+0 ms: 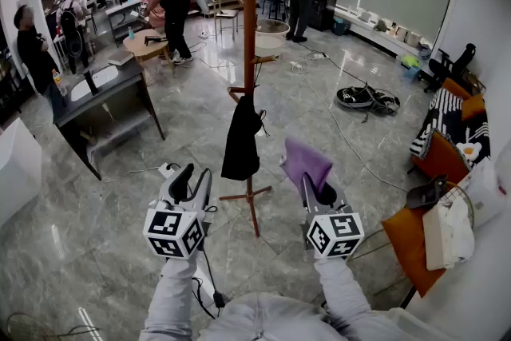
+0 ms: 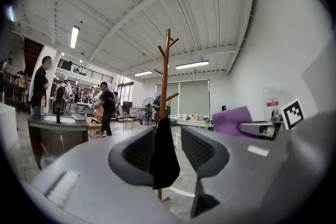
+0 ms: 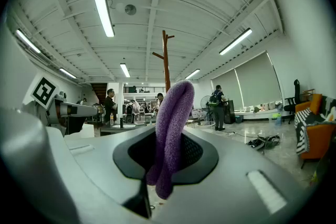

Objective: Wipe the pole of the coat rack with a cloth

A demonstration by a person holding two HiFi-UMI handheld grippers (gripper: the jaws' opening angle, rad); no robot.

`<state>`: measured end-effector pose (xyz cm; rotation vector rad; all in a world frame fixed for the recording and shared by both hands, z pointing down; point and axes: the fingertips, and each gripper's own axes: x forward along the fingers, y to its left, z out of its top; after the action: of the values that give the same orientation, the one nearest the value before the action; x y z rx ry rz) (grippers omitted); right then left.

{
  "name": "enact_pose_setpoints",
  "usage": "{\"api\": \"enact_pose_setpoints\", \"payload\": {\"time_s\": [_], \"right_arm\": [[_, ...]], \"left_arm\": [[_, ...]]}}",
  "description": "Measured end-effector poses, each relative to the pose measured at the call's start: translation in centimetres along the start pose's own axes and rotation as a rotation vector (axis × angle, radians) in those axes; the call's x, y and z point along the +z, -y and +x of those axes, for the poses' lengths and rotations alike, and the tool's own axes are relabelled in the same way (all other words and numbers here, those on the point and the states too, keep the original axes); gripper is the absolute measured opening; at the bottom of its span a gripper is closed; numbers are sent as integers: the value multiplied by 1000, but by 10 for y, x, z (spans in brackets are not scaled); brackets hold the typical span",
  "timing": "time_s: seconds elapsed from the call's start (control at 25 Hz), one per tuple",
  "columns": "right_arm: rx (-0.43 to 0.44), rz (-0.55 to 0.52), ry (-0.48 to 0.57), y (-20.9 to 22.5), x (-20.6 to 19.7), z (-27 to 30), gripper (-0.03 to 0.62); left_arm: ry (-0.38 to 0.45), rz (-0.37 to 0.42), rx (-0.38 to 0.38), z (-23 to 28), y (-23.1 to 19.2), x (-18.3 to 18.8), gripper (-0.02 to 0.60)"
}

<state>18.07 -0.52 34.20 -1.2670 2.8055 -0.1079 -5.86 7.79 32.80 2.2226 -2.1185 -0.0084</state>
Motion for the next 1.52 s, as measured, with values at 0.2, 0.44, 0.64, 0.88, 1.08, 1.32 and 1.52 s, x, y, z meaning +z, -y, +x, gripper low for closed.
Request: {"api": "enact_pose_setpoints", "payload": {"time_s": [0.2, 0.44, 0.64, 0.88, 1.08, 1.32, 1.52], "right_arm": [[-3, -2, -3, 2, -3, 5, 58], [-3, -2, -1, 6, -3, 6, 57], [4, 8, 11, 6, -1, 6, 57], [33, 39, 51, -16, 8, 13, 58], [32, 50, 66, -34, 14, 23, 60], [9, 64, 75, -43, 5, 27, 60], [-16, 70, 90, -39, 8, 46, 60]], "left_arm": [[-1, 4, -4, 5, -1, -3, 163], [-2, 6, -5, 10, 0, -4, 163], [-2, 1, -14, 10, 3, -7, 163], [1, -10, -20, -4, -13, -11, 163], [2, -9, -33, -8, -28, -6, 163], [-16, -16, -51, -5, -45, -21, 163], [-18, -18, -71, 18, -59, -20, 163]]}}
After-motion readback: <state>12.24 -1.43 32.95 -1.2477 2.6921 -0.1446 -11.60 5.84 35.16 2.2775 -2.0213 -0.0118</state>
